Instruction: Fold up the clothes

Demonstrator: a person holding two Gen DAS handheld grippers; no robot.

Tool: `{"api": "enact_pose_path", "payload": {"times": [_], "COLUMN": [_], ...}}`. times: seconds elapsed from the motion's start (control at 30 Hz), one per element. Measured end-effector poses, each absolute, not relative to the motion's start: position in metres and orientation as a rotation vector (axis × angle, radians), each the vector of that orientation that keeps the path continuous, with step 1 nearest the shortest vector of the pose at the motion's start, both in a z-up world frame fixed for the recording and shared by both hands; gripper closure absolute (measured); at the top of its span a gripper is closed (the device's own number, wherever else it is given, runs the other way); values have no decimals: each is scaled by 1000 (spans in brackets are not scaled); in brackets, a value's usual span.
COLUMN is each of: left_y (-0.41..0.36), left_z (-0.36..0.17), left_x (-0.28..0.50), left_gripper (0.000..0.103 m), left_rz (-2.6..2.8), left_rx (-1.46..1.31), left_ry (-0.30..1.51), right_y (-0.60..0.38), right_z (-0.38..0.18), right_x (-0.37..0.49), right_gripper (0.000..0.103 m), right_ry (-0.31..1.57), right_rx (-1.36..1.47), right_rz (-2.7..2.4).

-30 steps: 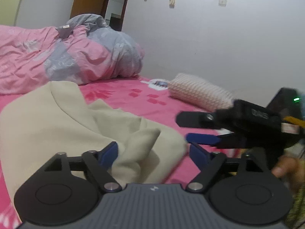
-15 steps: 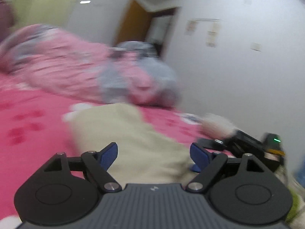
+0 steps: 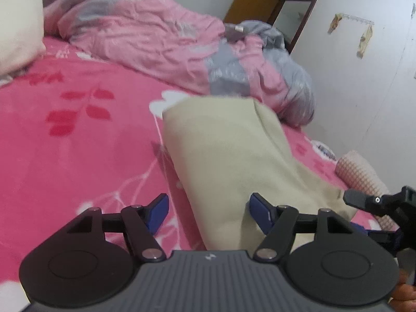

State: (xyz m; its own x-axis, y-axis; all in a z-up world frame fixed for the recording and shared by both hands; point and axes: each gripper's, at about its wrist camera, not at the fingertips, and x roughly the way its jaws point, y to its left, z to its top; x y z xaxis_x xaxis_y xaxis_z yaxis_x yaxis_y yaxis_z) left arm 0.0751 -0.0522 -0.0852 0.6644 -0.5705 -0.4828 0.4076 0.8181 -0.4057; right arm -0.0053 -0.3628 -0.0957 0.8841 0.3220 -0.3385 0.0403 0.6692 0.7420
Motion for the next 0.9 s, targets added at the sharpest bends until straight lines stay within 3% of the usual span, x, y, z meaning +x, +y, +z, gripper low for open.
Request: {"api": "enact_pose_path", "payload": {"times": [0.17,0.33,0.43,0.7,0.9], "left_y": [-53,-52,-54,-112,-161], "left_z": [-96,-92,-83,-59,-51], "left_x": [78,81,90,96,89], "left_gripper": [31,27,27,25,22], "left_rz": [-569,-527,-485,-480,-452], "left_rx": [-282,-268,-273,-61,65], "left_ry": [653,637,613,513,460], "right_y": [-356,-349,-344,-351,-380], "right_z": [-93,-89,-88,-82,-106], "right_x": [1,8,12,-1,-7], "right_gripper": [46,74,85,89,89], "right_ry": [452,430,417,341,328], "right_rx": [769,707,670,543,669], "right_rz": [164,162,161,118,102]}}
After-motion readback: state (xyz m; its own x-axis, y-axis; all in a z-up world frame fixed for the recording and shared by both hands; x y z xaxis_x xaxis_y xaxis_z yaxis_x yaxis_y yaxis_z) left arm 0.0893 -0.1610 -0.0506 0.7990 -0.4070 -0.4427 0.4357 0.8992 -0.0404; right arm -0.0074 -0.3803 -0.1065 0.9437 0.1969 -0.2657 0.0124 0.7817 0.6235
